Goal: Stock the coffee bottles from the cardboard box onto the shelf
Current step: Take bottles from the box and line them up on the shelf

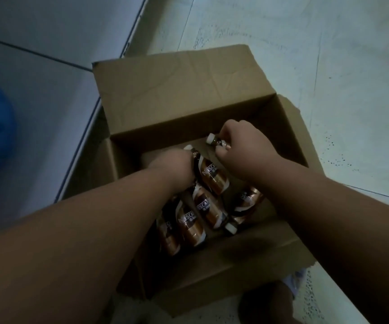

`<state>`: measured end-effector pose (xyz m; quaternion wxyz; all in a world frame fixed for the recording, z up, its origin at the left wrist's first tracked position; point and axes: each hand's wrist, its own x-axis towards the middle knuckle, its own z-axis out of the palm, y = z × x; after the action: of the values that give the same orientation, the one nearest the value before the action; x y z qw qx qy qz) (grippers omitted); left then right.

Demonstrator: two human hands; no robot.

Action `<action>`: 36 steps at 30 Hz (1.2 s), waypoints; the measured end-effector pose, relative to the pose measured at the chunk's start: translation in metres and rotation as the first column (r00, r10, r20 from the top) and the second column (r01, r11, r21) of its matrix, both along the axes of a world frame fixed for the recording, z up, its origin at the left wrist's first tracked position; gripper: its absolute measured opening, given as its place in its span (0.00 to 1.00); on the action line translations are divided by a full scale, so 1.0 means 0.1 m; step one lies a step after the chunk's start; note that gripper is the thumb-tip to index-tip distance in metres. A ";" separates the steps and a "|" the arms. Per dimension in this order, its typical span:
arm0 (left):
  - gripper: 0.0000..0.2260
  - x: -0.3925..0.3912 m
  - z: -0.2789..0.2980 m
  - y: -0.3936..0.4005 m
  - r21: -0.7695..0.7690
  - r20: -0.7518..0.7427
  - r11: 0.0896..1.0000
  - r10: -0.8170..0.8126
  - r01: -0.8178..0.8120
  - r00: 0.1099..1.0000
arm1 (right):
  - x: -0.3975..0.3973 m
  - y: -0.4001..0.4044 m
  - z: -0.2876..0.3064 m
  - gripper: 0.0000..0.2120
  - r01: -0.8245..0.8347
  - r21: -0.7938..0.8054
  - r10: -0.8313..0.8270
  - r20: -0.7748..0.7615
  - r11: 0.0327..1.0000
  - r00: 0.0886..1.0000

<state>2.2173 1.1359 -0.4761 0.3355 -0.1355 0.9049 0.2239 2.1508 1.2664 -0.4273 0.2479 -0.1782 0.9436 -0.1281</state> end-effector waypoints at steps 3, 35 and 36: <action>0.15 -0.14 -0.39 0.05 0.098 0.132 0.934 0.330 -0.344 0.935 | -0.25 0.01 -0.42 0.12 -0.018 0.070 0.015 0.047 0.997 0.999; 0.19 -0.52 -0.68 0.40 0.357 0.047 0.568 0.782 -0.741 0.621 | -0.43 0.45 -0.41 0.16 0.413 -0.229 -0.391 0.135 0.882 0.910; 0.19 -0.48 -0.49 0.39 0.378 0.012 0.570 0.785 -0.729 0.620 | -0.42 0.44 -0.22 0.16 0.400 -0.238 -0.382 0.122 0.885 0.916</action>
<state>2.1692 1.1746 -0.5249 0.1526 -0.4308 0.7276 0.5115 2.1091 1.3106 -0.4492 0.2255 -0.0103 0.9257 -0.3035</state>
